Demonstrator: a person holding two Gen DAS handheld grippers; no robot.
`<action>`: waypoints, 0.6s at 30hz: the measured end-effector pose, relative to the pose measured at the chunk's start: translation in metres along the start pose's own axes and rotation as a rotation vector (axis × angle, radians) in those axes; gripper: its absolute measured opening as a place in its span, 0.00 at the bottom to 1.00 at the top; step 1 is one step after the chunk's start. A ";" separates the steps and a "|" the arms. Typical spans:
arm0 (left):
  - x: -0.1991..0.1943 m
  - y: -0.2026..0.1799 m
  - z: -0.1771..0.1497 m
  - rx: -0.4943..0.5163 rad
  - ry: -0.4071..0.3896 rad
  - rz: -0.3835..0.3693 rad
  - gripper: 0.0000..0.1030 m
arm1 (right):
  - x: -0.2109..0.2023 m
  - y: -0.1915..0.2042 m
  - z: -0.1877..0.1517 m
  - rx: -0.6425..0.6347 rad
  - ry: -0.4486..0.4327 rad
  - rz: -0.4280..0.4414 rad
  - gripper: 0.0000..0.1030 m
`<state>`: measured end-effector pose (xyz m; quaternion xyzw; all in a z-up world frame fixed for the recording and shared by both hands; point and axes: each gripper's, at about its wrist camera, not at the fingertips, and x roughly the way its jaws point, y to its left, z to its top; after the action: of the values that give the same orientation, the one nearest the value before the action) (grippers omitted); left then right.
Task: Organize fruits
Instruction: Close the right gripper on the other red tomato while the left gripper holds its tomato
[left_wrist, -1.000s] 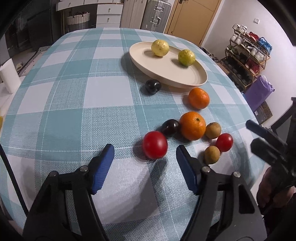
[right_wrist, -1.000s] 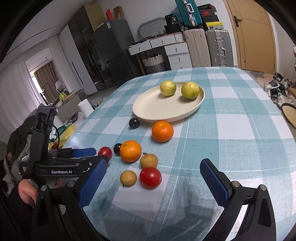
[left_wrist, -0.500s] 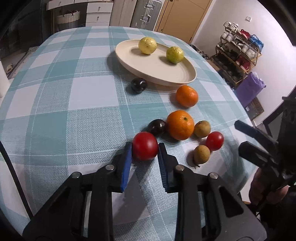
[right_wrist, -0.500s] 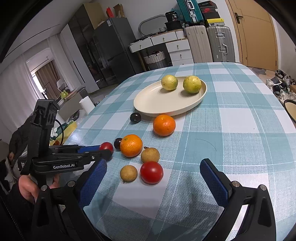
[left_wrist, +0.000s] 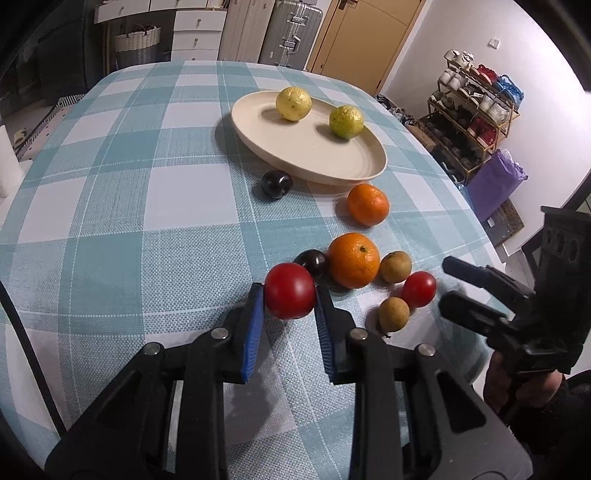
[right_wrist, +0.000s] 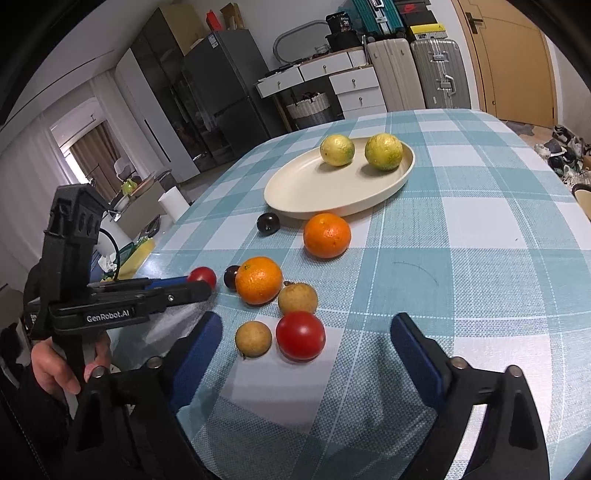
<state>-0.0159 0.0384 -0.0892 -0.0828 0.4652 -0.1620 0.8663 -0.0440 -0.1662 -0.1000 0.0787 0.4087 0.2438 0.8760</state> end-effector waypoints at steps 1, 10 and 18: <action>0.000 0.000 0.000 -0.001 0.001 -0.004 0.24 | 0.001 0.000 0.000 0.002 0.005 0.000 0.86; -0.002 0.001 0.000 -0.007 0.001 -0.020 0.24 | 0.013 -0.003 -0.003 0.022 0.061 0.010 0.52; -0.002 0.003 -0.001 -0.014 -0.002 -0.027 0.24 | 0.014 -0.001 -0.005 0.020 0.060 0.029 0.31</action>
<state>-0.0175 0.0418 -0.0887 -0.0954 0.4643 -0.1703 0.8639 -0.0397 -0.1604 -0.1126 0.0857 0.4361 0.2546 0.8589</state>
